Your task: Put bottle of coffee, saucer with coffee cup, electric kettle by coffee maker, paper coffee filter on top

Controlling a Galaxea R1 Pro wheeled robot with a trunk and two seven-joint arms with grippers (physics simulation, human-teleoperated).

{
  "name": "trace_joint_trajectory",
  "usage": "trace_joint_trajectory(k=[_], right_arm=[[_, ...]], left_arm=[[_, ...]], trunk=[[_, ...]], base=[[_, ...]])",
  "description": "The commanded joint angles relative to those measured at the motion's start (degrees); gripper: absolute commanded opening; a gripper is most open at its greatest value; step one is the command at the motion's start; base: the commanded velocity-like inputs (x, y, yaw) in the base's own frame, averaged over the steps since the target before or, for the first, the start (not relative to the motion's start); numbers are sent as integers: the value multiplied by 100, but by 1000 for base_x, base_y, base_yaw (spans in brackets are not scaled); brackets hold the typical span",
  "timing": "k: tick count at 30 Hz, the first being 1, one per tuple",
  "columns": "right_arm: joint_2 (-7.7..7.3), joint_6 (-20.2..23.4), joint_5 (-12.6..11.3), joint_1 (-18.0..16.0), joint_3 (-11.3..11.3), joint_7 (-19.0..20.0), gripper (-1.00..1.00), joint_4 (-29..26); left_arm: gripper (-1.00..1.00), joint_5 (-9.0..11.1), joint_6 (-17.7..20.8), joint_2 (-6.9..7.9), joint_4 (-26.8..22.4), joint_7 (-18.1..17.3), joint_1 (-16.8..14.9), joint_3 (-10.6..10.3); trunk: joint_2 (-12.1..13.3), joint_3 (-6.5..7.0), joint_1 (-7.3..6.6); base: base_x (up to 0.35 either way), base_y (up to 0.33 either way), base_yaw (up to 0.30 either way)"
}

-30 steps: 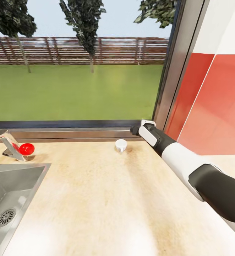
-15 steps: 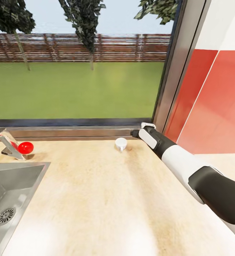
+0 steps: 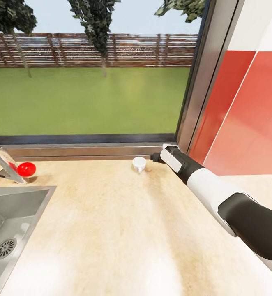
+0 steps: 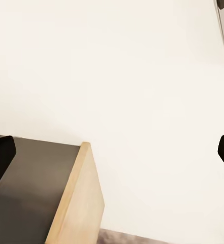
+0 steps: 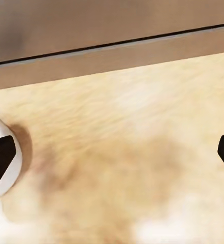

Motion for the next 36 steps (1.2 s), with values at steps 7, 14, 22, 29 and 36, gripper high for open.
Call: trace_joint_trajectory(k=[7,14,22,29,36], right_arm=[[-2,22,-52,-7,44,-44,100,0],[11,26,-46,-7,32,-44,100,-273],[-6,40,-44,-7,33,-49,100,-1042],[-22,33,-45,14,34,-46,100,-1005],[-39,32,-45,77,27,-48,100,-935]], left_arm=[[100,-52,-41,1,15,18,-4,43],[100,-52,-48,1,7,18,-4,36],[100,-52,-53,1,-1,18,-6,36],[100,-52,-57,1,-2,18,-6,36],[100,-52,-52,1,-2,18,-5,36]], trunk=[[-7,-71,2],[-7,-136,2],[-7,-177,2],[-7,-189,2],[-7,-245,2]], base=[[0,0,-3],[0,0,5],[0,0,50],[0,0,15],[0,0,67]])
